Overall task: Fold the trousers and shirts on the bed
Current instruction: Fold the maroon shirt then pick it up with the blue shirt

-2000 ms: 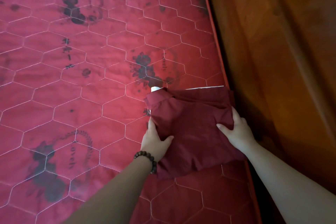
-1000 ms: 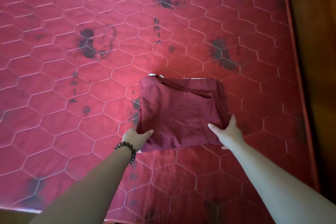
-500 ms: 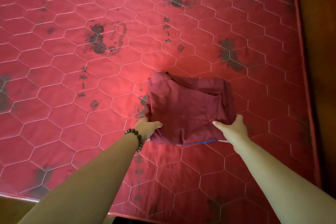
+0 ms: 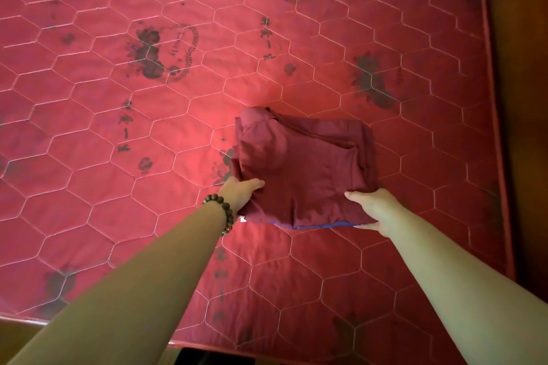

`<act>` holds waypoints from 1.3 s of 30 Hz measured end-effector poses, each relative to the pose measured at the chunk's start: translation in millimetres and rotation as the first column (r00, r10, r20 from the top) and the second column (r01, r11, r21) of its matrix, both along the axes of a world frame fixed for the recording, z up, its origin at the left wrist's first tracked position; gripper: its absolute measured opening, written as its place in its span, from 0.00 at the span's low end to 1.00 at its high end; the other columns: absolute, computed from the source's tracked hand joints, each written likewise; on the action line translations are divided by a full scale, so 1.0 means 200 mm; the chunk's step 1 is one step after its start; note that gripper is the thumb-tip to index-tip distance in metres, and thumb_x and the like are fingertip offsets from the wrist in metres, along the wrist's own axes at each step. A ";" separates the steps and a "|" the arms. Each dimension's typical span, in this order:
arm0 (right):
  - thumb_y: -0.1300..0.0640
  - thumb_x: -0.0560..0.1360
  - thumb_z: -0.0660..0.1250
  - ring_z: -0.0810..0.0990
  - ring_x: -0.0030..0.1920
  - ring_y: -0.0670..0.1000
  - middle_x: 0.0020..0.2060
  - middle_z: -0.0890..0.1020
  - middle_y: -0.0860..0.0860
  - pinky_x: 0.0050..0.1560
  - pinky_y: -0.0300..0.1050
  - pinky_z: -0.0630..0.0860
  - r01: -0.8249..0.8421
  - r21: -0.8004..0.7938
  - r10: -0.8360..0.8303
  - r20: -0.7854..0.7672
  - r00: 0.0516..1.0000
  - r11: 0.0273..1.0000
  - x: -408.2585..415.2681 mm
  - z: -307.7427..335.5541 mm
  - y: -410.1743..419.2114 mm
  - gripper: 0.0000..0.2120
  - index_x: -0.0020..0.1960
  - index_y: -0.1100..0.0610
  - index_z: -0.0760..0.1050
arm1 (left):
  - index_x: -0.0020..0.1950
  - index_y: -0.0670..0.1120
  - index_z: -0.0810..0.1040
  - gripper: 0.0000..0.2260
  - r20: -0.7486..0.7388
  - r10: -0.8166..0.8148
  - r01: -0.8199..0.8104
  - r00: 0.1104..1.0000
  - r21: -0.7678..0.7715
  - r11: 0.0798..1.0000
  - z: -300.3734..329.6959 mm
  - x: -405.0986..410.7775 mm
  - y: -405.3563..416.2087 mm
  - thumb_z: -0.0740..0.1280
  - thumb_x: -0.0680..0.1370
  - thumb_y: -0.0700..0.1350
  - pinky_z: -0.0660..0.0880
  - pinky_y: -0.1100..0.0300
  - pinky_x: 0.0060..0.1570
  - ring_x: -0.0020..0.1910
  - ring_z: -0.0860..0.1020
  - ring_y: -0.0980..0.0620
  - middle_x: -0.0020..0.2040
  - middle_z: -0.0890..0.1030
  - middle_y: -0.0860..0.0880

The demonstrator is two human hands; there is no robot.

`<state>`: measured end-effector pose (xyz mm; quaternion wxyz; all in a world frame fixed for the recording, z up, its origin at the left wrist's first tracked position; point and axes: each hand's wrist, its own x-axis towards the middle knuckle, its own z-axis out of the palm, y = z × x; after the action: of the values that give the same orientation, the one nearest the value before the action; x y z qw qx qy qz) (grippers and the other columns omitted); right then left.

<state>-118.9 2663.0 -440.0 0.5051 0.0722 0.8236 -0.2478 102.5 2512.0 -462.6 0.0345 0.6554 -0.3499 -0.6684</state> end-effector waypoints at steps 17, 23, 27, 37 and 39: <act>0.69 0.73 0.60 0.76 0.48 0.49 0.68 0.72 0.48 0.39 0.21 0.67 -0.493 -0.234 0.358 -0.446 0.820 0.838 0.13 0.05 -0.13 0.38 0.74 0.37 0.58 | 0.72 0.49 0.70 0.28 0.225 -0.558 0.592 0.799 -0.456 0.664 0.13 -0.06 0.02 0.66 0.72 0.34 0.65 0.74 0.54 0.60 0.74 0.51 0.69 0.68 0.46; 0.71 0.71 0.59 0.72 0.62 0.41 0.64 0.73 0.40 0.57 0.23 0.63 -0.493 -0.418 0.170 -0.606 0.777 0.763 -0.03 0.26 -0.27 0.37 0.72 0.40 0.64 | 0.71 0.53 0.71 0.29 0.089 -0.527 0.465 0.845 -0.609 0.643 0.38 -0.20 -0.21 0.67 0.72 0.36 0.72 0.73 0.52 0.53 0.77 0.55 0.64 0.74 0.50; 0.68 0.72 0.63 0.75 0.64 0.45 0.64 0.77 0.44 0.66 0.38 0.68 -0.425 -0.436 0.083 -0.614 0.785 0.793 -0.08 0.21 -0.24 0.33 0.72 0.45 0.66 | 0.69 0.56 0.73 0.28 0.112 -0.492 0.451 0.864 -0.609 0.653 0.36 -0.15 -0.29 0.69 0.72 0.37 0.72 0.57 0.64 0.60 0.76 0.49 0.65 0.74 0.46; 0.63 0.74 0.65 0.76 0.62 0.55 0.62 0.78 0.51 0.65 0.47 0.71 -0.377 -0.196 0.262 -0.442 0.858 0.905 0.02 -0.07 -0.08 0.28 0.72 0.50 0.68 | 0.66 0.56 0.75 0.27 0.167 -0.537 0.557 0.827 -0.374 0.741 0.02 0.01 -0.13 0.70 0.70 0.36 0.74 0.58 0.59 0.56 0.77 0.46 0.64 0.73 0.43; 0.62 0.72 0.64 0.77 0.60 0.53 0.61 0.79 0.49 0.64 0.50 0.72 -0.341 -0.222 0.209 -0.463 0.861 0.914 0.02 -0.05 -0.04 0.28 0.71 0.49 0.69 | 0.64 0.59 0.76 0.26 0.091 -0.489 0.484 0.868 -0.378 0.789 0.04 0.03 -0.13 0.70 0.69 0.37 0.76 0.52 0.57 0.54 0.78 0.45 0.62 0.75 0.44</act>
<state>-114.9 2654.1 -449.7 0.3466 -0.1802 0.8695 -0.3023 109.5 2485.3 -455.2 -0.0074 0.5190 -0.6318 -0.5757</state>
